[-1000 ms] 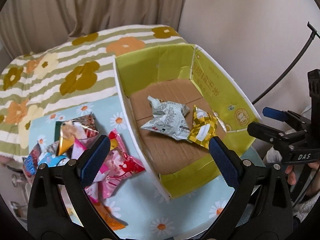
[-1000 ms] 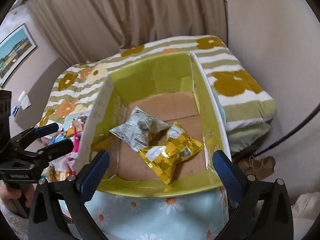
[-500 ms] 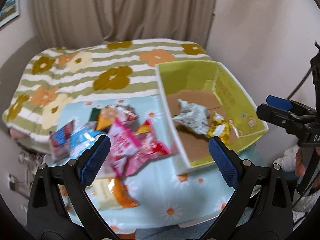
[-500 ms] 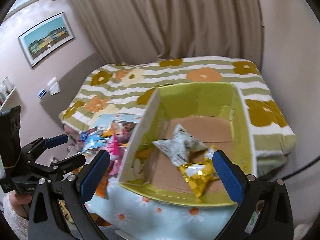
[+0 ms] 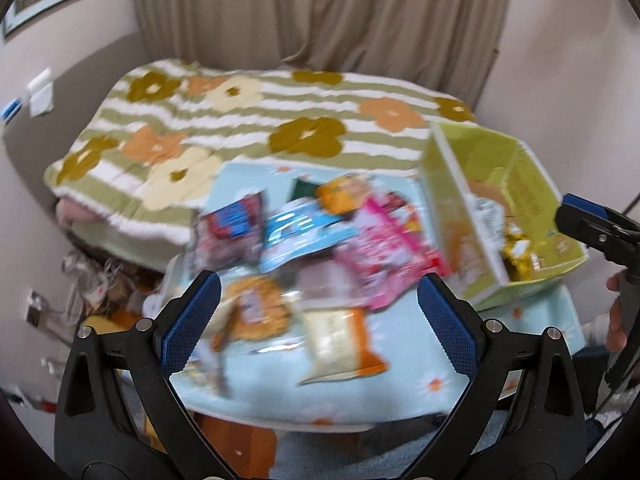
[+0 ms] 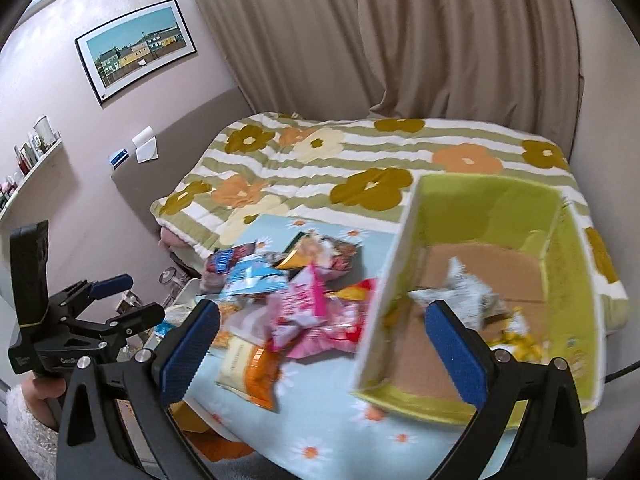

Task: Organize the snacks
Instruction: 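Move both tools back over the snack pile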

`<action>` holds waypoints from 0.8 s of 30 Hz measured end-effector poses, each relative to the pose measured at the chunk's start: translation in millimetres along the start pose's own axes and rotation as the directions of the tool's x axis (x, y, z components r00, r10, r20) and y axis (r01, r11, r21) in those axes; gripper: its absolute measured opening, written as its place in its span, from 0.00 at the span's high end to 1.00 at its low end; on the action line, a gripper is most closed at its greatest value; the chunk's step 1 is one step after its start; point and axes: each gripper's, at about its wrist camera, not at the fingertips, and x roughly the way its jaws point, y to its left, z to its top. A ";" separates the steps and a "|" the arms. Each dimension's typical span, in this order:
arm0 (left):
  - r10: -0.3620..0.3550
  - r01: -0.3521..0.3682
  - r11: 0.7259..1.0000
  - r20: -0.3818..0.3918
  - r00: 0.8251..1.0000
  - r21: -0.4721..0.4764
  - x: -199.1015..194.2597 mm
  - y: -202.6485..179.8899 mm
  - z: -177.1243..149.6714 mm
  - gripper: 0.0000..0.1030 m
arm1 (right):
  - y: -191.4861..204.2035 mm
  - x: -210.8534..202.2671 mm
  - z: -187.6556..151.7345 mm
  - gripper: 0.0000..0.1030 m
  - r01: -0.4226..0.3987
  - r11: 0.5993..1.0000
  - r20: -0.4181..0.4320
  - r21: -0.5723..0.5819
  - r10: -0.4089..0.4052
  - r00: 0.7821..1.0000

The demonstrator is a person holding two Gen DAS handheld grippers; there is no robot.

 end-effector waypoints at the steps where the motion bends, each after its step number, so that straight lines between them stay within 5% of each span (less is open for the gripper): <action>1: -0.003 0.002 1.000 -0.016 1.000 -0.011 1.8 14.6 -3.9 0.04 | 7.7 6.7 -2.9 0.01 -0.008 1.000 -0.008 0.017 0.008 1.000; 11: -0.063 0.059 0.998 -0.137 0.989 -0.039 34.0 116.8 -45.5 0.04 | 68.0 87.3 -45.2 0.01 0.035 0.993 -0.142 0.110 -0.020 0.990; 24: -0.117 0.143 0.986 -0.243 0.963 0.091 115.3 136.9 -75.7 0.05 | 86.4 145.4 -93.1 0.01 0.188 0.964 -0.225 0.189 -0.144 0.964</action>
